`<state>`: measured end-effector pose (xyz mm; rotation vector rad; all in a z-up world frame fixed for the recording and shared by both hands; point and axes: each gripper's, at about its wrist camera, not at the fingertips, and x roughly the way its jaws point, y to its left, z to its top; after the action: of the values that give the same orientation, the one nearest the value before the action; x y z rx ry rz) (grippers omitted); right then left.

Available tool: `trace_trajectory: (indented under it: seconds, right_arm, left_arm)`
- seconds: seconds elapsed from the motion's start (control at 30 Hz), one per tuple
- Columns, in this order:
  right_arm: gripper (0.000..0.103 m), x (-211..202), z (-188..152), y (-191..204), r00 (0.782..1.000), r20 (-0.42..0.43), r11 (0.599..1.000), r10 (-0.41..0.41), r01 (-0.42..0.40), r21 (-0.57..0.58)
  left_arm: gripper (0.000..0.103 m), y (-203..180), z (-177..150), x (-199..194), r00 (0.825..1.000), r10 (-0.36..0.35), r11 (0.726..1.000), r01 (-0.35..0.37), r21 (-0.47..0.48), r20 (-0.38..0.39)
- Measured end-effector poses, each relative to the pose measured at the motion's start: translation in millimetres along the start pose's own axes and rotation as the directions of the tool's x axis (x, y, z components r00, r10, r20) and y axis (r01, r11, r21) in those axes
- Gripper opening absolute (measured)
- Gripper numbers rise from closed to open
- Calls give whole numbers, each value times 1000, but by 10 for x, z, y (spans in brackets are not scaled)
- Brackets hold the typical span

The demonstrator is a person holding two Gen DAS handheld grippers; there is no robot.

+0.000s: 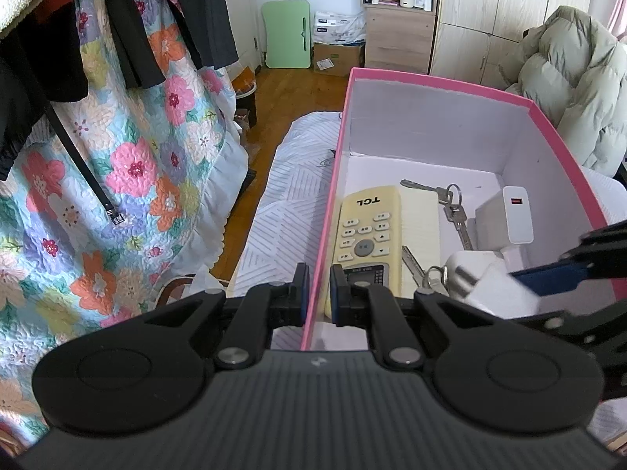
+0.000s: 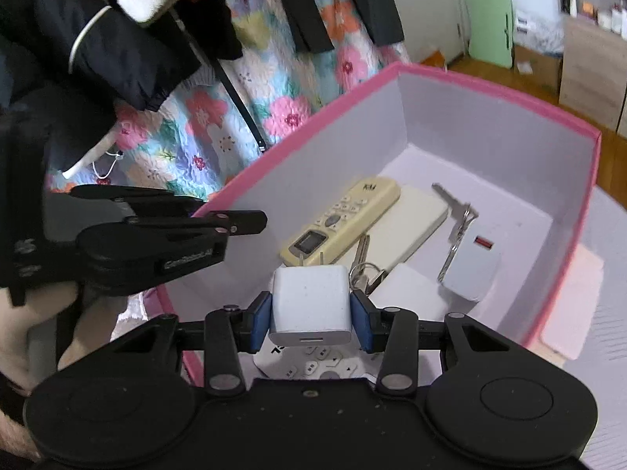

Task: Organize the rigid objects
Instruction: 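Carry the small white charger into the box and release it, then grasp the white flat power bank with the right gripper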

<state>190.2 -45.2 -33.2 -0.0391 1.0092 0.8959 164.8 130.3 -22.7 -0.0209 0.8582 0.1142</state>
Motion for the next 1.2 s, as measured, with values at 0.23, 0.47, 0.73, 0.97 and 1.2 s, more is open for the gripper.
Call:
trace_trajectory:
  seconds: [0.23, 0.47, 0.73, 0.97, 1.2]
  right_arm:
    - [51, -198, -23, -59, 997, 50, 999, 53, -52, -8]
    - [53, -1020, -107, -321, 961, 274, 998, -34, 20, 55]
    - [53, -1074, -495, -951, 954, 272, 971, -127, 64, 230]
    - [54, -639, -634, -1167, 941, 168, 932, -295, 244, 268]
    - [55, -328, -539, -1674, 946, 174, 887, -273, 177, 427]
  left_arm:
    - [10, -12, -10, -8, 1000, 7, 1000, -7, 25, 7]
    - [10, -34, -18, -2, 1000, 8, 1000, -8, 5, 7]
    - [10, 67, -32, -5, 1000, -25, 998, 25, -61, 8]
    - [10, 53, -33, -14, 1000, -15, 998, 16, -60, 8]
    - [10, 51, -29, -8, 1000, -12, 998, 12, -57, 6]
